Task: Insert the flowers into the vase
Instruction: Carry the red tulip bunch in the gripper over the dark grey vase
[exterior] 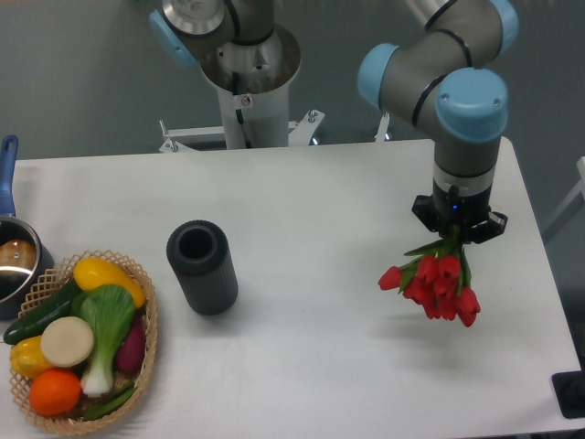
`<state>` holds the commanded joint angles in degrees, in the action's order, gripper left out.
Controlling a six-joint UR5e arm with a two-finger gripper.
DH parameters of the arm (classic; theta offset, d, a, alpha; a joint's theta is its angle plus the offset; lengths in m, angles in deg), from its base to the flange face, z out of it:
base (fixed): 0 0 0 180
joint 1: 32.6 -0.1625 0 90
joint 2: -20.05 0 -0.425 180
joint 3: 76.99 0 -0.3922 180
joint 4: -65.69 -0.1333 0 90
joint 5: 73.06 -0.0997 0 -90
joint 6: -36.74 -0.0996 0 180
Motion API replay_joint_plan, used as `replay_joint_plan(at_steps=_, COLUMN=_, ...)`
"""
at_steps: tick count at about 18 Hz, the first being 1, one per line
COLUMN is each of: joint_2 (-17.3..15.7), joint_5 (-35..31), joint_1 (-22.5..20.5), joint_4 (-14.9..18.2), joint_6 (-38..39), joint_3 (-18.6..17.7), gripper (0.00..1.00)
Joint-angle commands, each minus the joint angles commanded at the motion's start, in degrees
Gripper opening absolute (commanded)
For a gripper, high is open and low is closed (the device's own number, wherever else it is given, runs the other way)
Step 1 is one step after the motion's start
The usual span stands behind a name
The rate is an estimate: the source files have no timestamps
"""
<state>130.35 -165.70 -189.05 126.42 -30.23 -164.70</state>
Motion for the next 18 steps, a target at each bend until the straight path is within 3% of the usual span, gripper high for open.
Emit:
replay_joint_plan(at_steps=7, joint_2=-3.51, joint_5=8.16, joint_1=2.98, joint_4=-0.26, joint_6=5.53, joint_3=-0.97, gripper=0.00)
replay_joint_plan(at_steps=10, joint_2=-6.14, joint_5=15.62, joint_1=3.16, joint_4=-1.05, joint_6=7.90, joint_3=-2.19, gripper=0.00)
replay_joint_plan(at_steps=14, joint_2=-10.01, joint_5=24.59, joint_1=3.25, joint_4=-9.56, joint_6=11.95, joint_3=-8.16, gripper=0.00)
replay_joint_plan(at_steps=18, joint_2=-12.83, joint_5=35.75, joint_1=3.25, joint_4=-11.60, joint_6=13.35, joint_3=-11.33, gripper=0.00)
